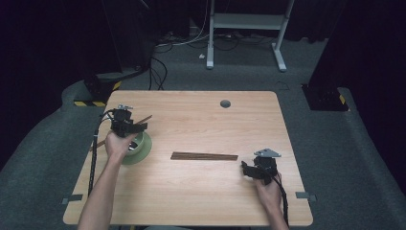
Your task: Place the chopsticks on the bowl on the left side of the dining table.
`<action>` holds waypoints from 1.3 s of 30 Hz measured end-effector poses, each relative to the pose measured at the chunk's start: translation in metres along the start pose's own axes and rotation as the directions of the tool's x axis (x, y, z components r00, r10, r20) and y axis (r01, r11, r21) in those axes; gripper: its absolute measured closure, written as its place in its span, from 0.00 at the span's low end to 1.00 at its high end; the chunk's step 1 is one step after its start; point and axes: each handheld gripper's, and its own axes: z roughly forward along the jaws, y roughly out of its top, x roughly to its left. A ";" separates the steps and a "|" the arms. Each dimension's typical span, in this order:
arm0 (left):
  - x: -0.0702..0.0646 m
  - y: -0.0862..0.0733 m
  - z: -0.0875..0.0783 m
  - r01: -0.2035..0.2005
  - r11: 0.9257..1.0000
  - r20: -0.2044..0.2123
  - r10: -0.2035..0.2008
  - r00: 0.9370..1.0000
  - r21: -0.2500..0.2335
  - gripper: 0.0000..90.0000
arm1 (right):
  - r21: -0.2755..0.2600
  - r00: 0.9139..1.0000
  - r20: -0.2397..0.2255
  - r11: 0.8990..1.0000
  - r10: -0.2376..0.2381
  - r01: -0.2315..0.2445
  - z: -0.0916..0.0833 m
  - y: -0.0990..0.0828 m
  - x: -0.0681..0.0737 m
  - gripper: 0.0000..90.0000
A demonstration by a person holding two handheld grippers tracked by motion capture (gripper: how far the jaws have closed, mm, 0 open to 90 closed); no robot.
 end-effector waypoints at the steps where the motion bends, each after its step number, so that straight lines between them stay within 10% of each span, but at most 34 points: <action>1: 0.000 -0.001 0.000 0.004 1.000 0.006 -0.004 1.000 0.001 0.34 | 0.000 1.000 0.000 1.000 0.000 0.000 0.000 0.000 0.000 0.25; 39: -0.021 -0.015 -0.005 -0.065 0.998 0.064 0.064 0.996 0.017 0.35 | -0.001 1.000 0.001 1.000 0.000 0.000 0.000 0.000 0.000 0.25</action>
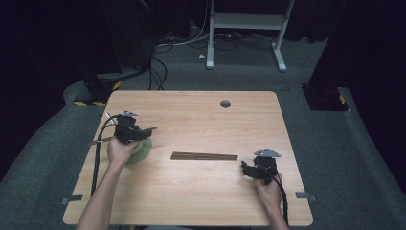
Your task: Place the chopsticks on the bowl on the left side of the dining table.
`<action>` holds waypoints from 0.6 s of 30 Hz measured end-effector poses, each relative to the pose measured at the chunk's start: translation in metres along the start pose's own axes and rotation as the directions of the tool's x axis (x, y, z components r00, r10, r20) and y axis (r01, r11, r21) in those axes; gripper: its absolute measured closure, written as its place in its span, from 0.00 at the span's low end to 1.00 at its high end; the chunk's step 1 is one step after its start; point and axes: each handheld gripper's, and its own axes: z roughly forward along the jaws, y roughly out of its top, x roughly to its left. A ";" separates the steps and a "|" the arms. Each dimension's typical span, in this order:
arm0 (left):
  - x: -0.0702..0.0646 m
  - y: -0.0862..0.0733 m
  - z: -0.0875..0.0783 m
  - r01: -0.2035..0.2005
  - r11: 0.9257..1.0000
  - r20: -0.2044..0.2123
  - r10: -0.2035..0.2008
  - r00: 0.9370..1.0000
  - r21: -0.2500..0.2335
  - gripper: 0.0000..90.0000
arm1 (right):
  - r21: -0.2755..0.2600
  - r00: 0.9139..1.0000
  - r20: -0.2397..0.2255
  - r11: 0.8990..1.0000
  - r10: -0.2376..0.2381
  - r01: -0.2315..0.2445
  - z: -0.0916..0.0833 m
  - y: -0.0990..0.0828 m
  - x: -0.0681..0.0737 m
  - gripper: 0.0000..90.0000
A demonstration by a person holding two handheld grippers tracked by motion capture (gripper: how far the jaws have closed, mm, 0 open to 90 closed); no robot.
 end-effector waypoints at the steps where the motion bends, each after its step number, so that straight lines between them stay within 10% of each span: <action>1: 0.000 0.000 0.000 -0.004 1.000 -0.001 0.004 1.000 0.002 0.35 | 0.000 1.000 0.000 1.000 0.000 0.000 0.000 0.000 0.000 0.25; 18: -0.014 -0.003 -0.001 -0.048 0.999 0.032 0.047 0.998 0.017 0.34 | 0.000 1.000 0.000 1.000 0.001 -0.001 0.000 0.000 0.000 0.25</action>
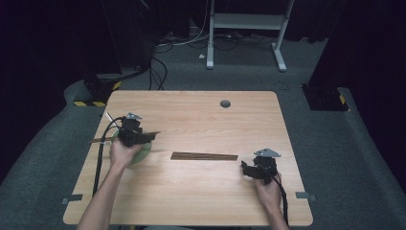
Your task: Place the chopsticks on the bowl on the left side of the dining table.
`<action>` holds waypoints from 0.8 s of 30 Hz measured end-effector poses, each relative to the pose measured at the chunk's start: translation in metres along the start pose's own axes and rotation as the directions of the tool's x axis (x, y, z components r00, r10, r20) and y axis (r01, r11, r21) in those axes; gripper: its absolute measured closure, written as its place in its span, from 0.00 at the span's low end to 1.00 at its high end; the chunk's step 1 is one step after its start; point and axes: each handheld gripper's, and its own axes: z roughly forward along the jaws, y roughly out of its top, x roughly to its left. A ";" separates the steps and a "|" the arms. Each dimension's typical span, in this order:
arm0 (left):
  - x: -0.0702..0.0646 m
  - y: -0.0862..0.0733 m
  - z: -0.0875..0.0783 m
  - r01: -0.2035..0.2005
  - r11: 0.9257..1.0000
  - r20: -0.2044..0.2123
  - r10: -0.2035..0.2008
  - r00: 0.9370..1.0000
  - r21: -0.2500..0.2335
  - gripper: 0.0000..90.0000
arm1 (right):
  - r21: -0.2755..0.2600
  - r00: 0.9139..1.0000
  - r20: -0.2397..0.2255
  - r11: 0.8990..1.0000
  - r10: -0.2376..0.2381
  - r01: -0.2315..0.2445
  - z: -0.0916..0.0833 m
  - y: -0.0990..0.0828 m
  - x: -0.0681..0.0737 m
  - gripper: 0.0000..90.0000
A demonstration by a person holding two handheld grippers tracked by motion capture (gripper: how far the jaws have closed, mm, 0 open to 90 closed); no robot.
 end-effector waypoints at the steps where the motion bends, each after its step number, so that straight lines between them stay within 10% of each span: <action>1: 0.000 -0.001 0.000 0.000 1.000 0.000 0.000 1.000 0.000 0.34 | 0.000 1.000 0.000 1.000 0.000 0.000 0.000 0.000 0.000 0.25; 24: -0.003 -0.014 -0.009 0.002 1.000 0.018 -0.002 1.000 -0.018 0.34 | 0.000 1.000 0.000 1.000 0.001 -0.001 0.000 0.000 0.000 0.25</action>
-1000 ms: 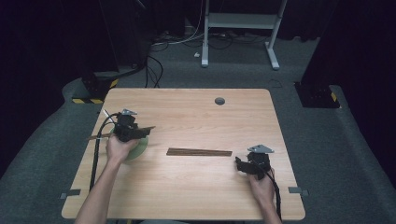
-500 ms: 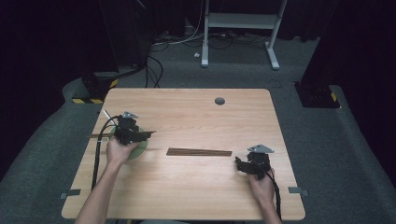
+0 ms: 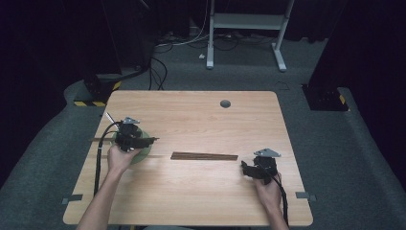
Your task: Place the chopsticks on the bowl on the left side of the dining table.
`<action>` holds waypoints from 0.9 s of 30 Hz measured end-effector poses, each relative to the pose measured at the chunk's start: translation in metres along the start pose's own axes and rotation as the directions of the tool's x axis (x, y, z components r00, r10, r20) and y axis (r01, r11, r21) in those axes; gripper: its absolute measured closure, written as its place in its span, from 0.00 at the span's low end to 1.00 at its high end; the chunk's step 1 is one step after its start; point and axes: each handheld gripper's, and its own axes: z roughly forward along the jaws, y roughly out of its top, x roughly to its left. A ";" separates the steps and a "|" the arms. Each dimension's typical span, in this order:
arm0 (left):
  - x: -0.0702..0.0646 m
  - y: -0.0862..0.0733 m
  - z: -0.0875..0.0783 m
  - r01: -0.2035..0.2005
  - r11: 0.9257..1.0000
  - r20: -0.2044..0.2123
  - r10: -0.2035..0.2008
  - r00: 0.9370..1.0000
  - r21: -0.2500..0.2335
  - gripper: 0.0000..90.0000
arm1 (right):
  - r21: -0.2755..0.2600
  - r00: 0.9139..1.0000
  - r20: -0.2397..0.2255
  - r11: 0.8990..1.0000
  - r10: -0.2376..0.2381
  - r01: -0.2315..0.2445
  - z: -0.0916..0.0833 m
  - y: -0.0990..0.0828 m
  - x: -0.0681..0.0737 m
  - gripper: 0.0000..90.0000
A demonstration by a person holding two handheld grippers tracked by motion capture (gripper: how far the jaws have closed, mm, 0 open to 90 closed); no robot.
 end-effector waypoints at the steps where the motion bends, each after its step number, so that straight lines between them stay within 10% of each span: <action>1: 0.000 0.000 0.000 0.002 1.000 0.001 -0.002 1.000 0.000 0.34 | 0.000 1.000 0.000 1.000 0.000 0.000 0.000 0.000 0.000 0.25; 27: 0.018 -0.014 -0.035 0.058 0.995 -0.074 -0.064 0.995 -0.083 0.33 | 0.000 1.000 0.000 1.000 0.000 0.000 0.000 0.000 0.000 0.25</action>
